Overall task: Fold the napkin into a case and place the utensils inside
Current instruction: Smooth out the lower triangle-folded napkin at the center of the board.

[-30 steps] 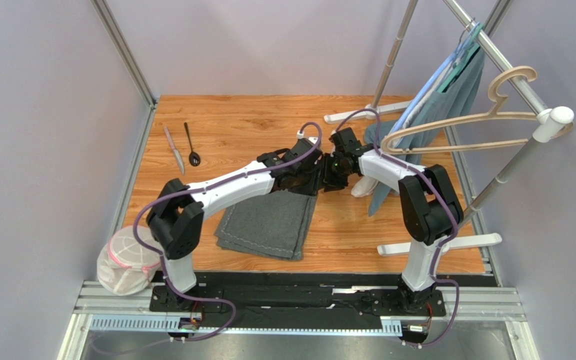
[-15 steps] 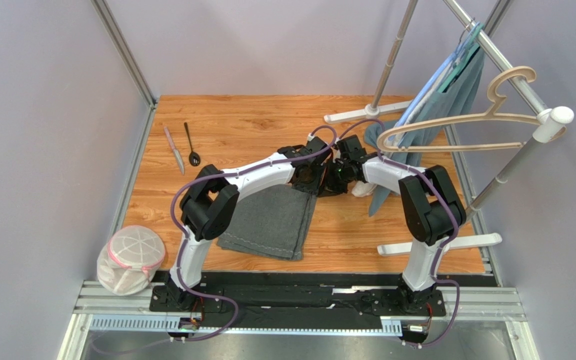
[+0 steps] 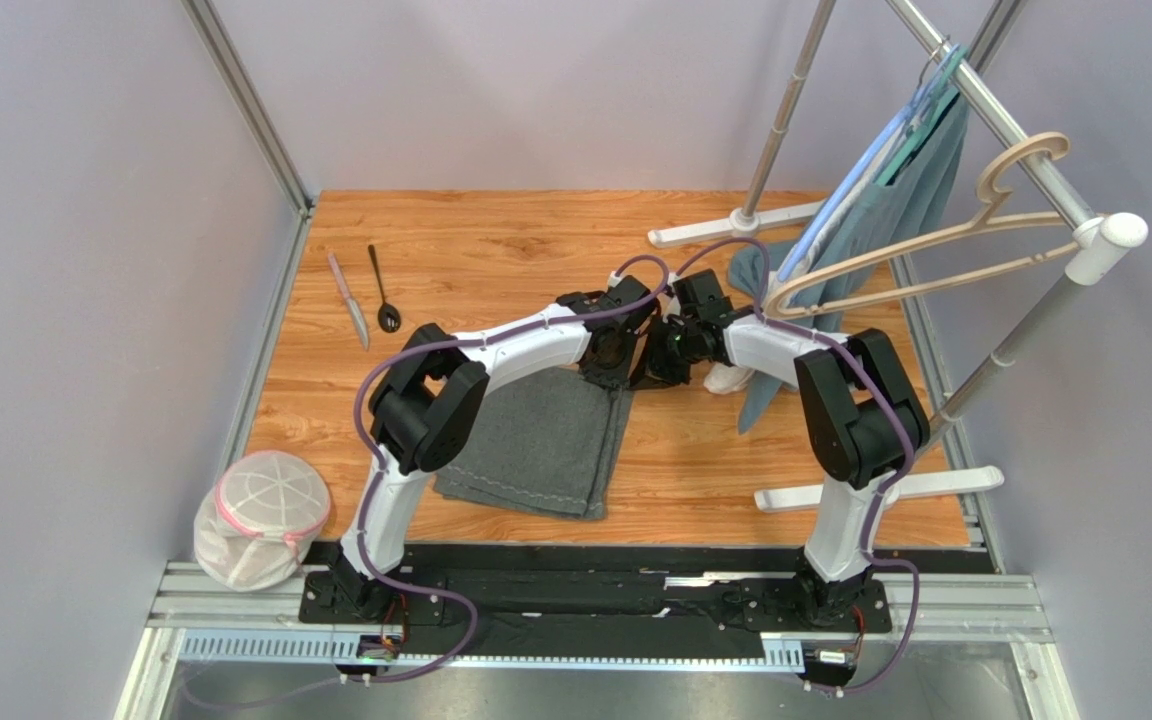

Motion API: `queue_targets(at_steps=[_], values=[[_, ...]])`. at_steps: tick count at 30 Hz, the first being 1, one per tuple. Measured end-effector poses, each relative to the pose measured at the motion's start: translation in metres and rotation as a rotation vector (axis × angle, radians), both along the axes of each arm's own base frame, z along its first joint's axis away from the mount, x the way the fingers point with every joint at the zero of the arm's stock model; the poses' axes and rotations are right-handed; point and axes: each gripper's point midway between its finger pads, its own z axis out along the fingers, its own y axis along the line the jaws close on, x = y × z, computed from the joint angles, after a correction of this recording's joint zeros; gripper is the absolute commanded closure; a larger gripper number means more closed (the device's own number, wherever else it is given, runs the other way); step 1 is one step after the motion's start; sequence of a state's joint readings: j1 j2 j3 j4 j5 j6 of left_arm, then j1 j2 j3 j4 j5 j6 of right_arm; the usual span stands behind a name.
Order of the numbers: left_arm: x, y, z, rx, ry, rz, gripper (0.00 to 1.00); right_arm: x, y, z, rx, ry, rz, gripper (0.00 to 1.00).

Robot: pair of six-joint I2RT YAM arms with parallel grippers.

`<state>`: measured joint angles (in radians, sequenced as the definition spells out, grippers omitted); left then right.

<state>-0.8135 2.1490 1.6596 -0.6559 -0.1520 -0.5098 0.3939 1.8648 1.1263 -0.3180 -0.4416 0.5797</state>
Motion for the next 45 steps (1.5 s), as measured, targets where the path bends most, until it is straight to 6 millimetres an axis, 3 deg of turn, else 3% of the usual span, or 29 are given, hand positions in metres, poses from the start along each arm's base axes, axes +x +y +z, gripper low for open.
queue_targets(at_steps=[5,10,18,29,33,34,37,41,45], values=[[0.001,0.001,0.000,-0.001,0.000,0.004,0.96,0.001,0.001,-0.010,0.001,0.012,0.004,1.00],[0.000,-0.001,0.008,-0.023,-0.001,-0.003,0.97,0.001,0.002,-0.016,0.001,0.024,0.005,1.00],[-0.004,-0.009,0.039,-0.104,-0.014,-0.012,0.97,0.001,0.002,-0.016,-0.001,0.022,0.005,1.00],[-0.010,-0.014,0.028,-0.119,0.031,-0.012,0.97,0.001,0.002,-0.016,-0.003,0.022,0.004,1.00],[-0.009,-0.015,0.017,-0.107,0.047,-0.008,0.88,0.001,0.001,-0.016,-0.003,0.022,0.004,1.00],[-0.009,-0.015,0.015,-0.104,0.050,-0.007,0.77,0.001,0.001,-0.016,-0.004,0.022,0.004,1.00],[-0.010,-0.015,0.012,-0.103,0.057,-0.002,0.59,0.003,0.000,-0.016,-0.017,0.019,0.002,1.00],[-0.011,-0.016,0.020,-0.124,0.051,0.004,0.54,0.007,-0.006,-0.014,-0.068,0.007,0.003,1.00],[-0.029,-0.001,0.056,-0.173,0.023,-0.005,0.57,0.014,-0.015,-0.009,-0.135,-0.012,0.002,0.95]])
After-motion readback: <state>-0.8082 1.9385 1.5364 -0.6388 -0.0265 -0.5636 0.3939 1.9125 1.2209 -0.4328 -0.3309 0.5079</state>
